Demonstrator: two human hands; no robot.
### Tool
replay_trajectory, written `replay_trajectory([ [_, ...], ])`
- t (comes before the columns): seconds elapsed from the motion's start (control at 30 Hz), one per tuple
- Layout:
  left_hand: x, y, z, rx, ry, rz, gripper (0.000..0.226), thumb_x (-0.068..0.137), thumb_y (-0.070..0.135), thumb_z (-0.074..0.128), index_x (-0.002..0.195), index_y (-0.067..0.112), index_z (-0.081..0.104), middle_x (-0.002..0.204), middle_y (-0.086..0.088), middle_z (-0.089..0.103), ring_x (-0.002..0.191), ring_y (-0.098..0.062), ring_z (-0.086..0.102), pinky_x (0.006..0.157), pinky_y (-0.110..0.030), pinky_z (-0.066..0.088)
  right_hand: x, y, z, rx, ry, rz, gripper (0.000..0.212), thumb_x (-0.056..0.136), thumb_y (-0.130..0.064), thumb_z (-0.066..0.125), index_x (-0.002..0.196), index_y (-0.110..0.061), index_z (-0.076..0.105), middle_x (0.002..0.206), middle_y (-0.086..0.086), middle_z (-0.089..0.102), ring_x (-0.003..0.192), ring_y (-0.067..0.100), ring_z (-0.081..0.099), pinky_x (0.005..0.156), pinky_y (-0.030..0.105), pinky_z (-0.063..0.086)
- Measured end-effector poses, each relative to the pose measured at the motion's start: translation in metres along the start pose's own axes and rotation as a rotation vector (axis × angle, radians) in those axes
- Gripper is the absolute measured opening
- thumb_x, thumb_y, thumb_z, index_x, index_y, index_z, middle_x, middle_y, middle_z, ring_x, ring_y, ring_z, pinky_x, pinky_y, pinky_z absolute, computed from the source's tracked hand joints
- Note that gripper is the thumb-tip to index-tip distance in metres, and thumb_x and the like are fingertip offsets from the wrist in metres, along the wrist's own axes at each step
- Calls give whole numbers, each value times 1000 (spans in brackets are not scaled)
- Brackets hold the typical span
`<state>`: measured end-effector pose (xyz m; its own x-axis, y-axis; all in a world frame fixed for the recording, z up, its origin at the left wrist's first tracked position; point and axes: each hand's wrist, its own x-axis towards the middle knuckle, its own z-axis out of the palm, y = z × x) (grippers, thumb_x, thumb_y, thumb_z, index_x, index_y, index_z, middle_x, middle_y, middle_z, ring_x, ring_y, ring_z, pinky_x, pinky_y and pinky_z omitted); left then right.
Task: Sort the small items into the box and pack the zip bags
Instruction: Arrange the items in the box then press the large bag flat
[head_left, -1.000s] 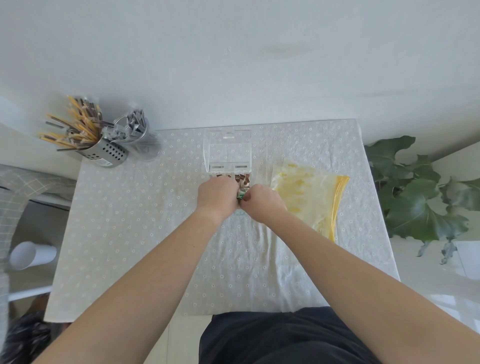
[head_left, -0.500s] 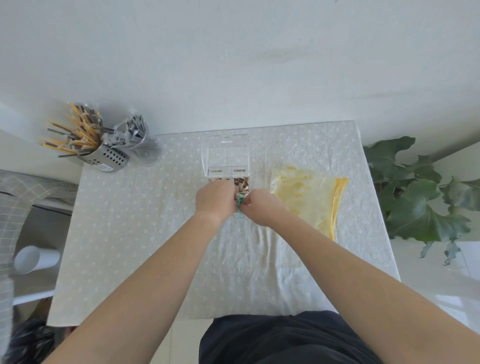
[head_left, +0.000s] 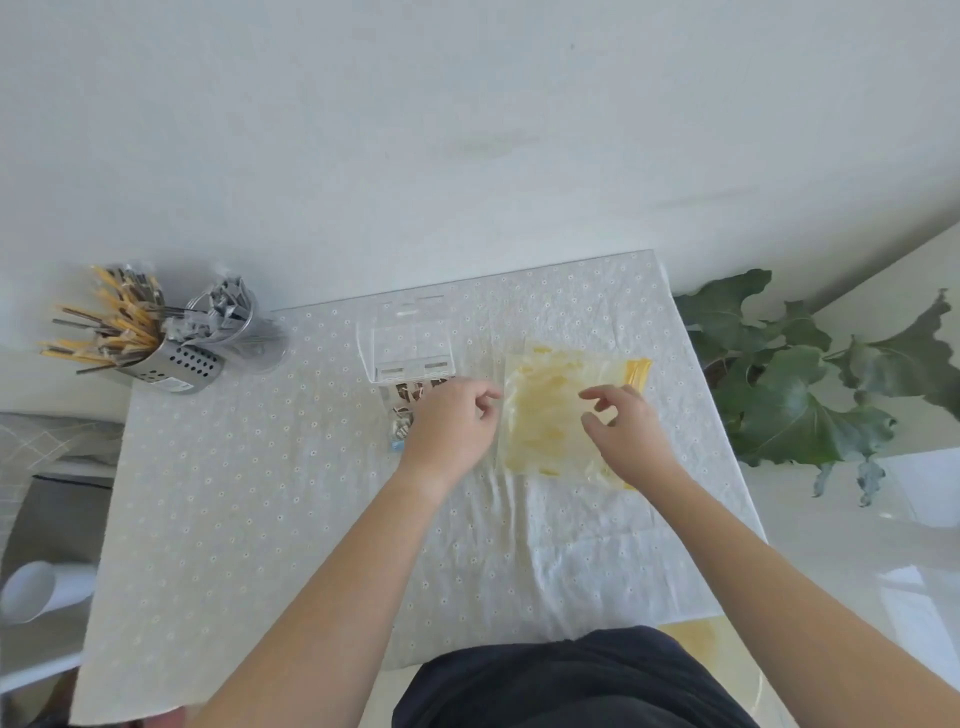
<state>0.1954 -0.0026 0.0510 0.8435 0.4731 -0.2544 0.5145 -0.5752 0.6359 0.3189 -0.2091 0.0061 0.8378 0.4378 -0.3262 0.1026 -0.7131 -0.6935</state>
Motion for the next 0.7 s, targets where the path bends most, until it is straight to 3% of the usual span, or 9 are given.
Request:
replay_trajectory([
  [0.1,8,20,30,-12,-49,80,28,99,14,61,121,24,75,110,7,70,88,-9,66,93,-29,54,9,28,-18,43,130,210,38,93,-24,63,131,-21,59,122,1,56,90,16,59,75,30,46],
  [0.17,12,31,53,31,-130,102,35,100,14,59,133,20,69,131,0,67,109,-16,66,104,-35,52,14,39,-26,124,152,388,47,93,-28,62,137,-18,52,121,3,59,93,18,60,72,32,47],
  [0.27,16,37,92,166,-241,82,53,102,21,57,155,21,48,158,-5,46,144,-29,44,116,-43,44,19,51,-25,220,79,579,56,92,-36,58,143,-15,48,108,4,65,86,21,64,68,34,51],
  [0.4,17,34,126,286,-364,-5,66,105,31,55,164,32,27,172,-9,19,154,-39,22,120,-51,37,28,64,-14,370,8,648,72,81,-53,62,140,-13,53,126,7,64,109,26,64,93,48,57],
  [0.53,10,26,145,366,-402,-35,70,105,41,56,165,37,19,174,-9,7,157,-41,14,125,-53,26,28,65,-8,410,-53,670,71,79,-52,76,133,-12,54,116,5,66,102,25,66,83,42,58],
  [0.7,5,11,159,389,-395,-15,69,106,47,50,165,43,14,176,-4,0,160,-38,3,128,-55,19,25,73,4,405,-114,627,34,82,-37,79,103,-12,71,95,4,76,87,22,74,81,43,63],
])
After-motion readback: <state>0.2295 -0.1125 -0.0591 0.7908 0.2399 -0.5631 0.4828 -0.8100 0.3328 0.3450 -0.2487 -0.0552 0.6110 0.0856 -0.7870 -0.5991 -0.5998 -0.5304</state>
